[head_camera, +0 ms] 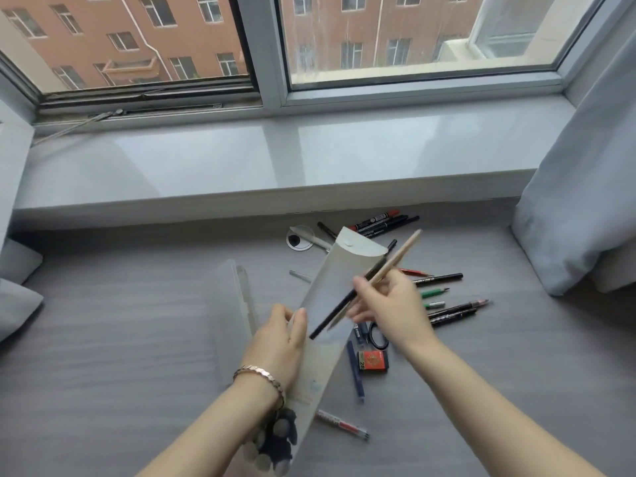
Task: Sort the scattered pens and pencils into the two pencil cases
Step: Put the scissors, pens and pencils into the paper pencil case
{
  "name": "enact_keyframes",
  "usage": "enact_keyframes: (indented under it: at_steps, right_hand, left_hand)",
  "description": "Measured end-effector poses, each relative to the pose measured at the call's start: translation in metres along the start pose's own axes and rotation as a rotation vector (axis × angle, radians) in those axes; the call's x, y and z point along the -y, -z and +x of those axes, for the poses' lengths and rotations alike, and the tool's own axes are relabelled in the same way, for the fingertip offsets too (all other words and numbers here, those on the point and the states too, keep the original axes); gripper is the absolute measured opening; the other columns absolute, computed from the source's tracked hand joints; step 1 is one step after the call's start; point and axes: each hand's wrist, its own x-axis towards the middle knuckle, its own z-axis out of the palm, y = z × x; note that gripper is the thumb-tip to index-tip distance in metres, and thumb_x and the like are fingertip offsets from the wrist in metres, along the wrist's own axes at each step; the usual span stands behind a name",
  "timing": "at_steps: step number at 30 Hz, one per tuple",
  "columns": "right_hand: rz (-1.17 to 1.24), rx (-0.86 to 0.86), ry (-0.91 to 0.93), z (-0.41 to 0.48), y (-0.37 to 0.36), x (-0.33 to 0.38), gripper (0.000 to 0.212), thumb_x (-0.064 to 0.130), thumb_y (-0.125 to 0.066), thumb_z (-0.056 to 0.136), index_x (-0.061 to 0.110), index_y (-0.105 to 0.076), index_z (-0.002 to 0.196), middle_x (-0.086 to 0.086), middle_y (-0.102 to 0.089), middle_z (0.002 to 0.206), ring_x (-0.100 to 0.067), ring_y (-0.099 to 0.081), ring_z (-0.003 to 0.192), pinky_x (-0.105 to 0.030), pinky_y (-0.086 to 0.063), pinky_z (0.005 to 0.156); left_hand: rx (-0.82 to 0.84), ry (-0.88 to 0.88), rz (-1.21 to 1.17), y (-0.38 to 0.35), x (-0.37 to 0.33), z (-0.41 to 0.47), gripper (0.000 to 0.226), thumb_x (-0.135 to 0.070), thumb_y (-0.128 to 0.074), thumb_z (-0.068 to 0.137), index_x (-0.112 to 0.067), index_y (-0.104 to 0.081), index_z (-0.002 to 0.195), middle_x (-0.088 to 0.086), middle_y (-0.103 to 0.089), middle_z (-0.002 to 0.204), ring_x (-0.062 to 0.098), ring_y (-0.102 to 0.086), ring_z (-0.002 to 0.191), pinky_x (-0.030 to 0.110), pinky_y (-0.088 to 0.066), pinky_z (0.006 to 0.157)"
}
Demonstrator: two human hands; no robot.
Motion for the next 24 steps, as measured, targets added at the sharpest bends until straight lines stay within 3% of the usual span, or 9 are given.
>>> enact_keyframes:
  at_steps: [3, 7, 10, 13, 15, 18, 20, 24]
  right_hand:
    - [0.018, 0.187, -0.168, -0.010, -0.017, -0.009, 0.006, 0.004, -0.056, 0.087, 0.003, -0.051, 0.083, -0.013, -0.058, 0.061, -0.010, -0.059, 0.037, -0.018, -0.051, 0.039]
    - [-0.199, 0.383, -0.142, -0.024, -0.021, -0.003, 0.003, 0.009, -0.063, 0.083, 0.008, -0.064, 0.081, -0.012, -0.067, 0.070, -0.009, -0.061, 0.043, -0.018, -0.053, 0.046]
    - [-0.368, 0.204, 0.100, -0.029, -0.016, 0.003, 0.009, 0.009, -0.061, 0.084, 0.008, -0.067, 0.091, -0.004, -0.068, 0.078, -0.008, -0.059, 0.042, -0.014, -0.048, 0.044]
    - [-0.606, -0.020, 0.347, -0.024, -0.003, -0.007, 0.011, 0.011, -0.060, 0.084, 0.015, -0.067, 0.090, 0.009, -0.062, 0.074, -0.005, -0.057, 0.053, -0.007, -0.042, 0.055]
    - [-0.767, -0.053, 0.257, -0.020, 0.005, -0.028, 0.011, 0.014, -0.057, 0.084, 0.013, -0.066, 0.089, 0.000, -0.066, 0.079, -0.012, -0.060, 0.071, -0.021, -0.045, 0.067]
    - [-1.062, 0.059, 0.085, -0.018, 0.004, -0.068, 0.018, 0.021, -0.052, 0.087, 0.010, -0.060, 0.100, -0.010, -0.064, 0.103, -0.029, -0.059, 0.098, -0.033, -0.046, 0.081]
    - [-1.179, 0.105, 0.072, -0.022, -0.003, -0.083, 0.023, 0.025, -0.051, 0.089, 0.009, -0.054, 0.105, -0.012, -0.056, 0.113, -0.030, -0.057, 0.103, -0.035, -0.045, 0.084]
    - [-1.256, 0.093, 0.068, -0.023, -0.012, -0.089, 0.029, 0.029, -0.048, 0.091, 0.007, -0.050, 0.110, -0.013, -0.048, 0.119, -0.030, -0.055, 0.107, -0.036, -0.044, 0.086]
  left_hand:
    - [-0.035, -0.037, 0.052, 0.002, -0.004, -0.004, 0.033, -0.042, -0.031, 0.095, -0.012, -0.045, 0.091, 0.000, -0.053, 0.076, 0.030, -0.057, 0.083, 0.034, -0.039, 0.067]
    - [-0.078, -0.051, -0.026, 0.006, -0.005, -0.008, 0.030, -0.038, -0.033, 0.096, -0.012, -0.043, 0.088, -0.005, -0.050, 0.071, 0.027, -0.053, 0.079, 0.031, -0.035, 0.065]
    - [-0.155, 0.019, -0.123, 0.009, -0.002, -0.005, 0.029, -0.036, -0.033, 0.097, -0.010, -0.042, 0.085, -0.006, -0.045, 0.068, 0.024, -0.047, 0.078, 0.030, -0.030, 0.067]
    - [-0.253, 0.105, -0.165, 0.017, 0.009, 0.000, 0.031, -0.034, -0.031, 0.098, -0.007, -0.041, 0.086, -0.001, -0.043, 0.069, 0.024, -0.043, 0.078, 0.030, -0.028, 0.067]
    - [-0.277, 0.133, -0.169, 0.022, 0.018, -0.001, 0.032, -0.034, -0.030, 0.098, -0.007, -0.041, 0.086, -0.001, -0.042, 0.068, 0.024, -0.043, 0.078, 0.031, -0.029, 0.068]
    - [-0.299, 0.150, -0.156, 0.027, 0.028, -0.004, 0.032, -0.034, -0.030, 0.098, -0.007, -0.042, 0.087, 0.005, -0.047, 0.076, 0.024, -0.043, 0.079, 0.031, -0.029, 0.068]
    - [-0.303, 0.164, -0.142, 0.029, 0.034, -0.007, 0.032, -0.034, -0.030, 0.098, -0.007, -0.043, 0.088, 0.007, -0.048, 0.083, 0.024, -0.042, 0.080, 0.031, -0.028, 0.069]
    - [-0.291, 0.161, -0.145, 0.030, 0.041, -0.011, 0.034, -0.035, -0.030, 0.098, -0.006, -0.043, 0.085, 0.000, -0.044, 0.067, 0.026, -0.044, 0.075, 0.032, -0.028, 0.065]
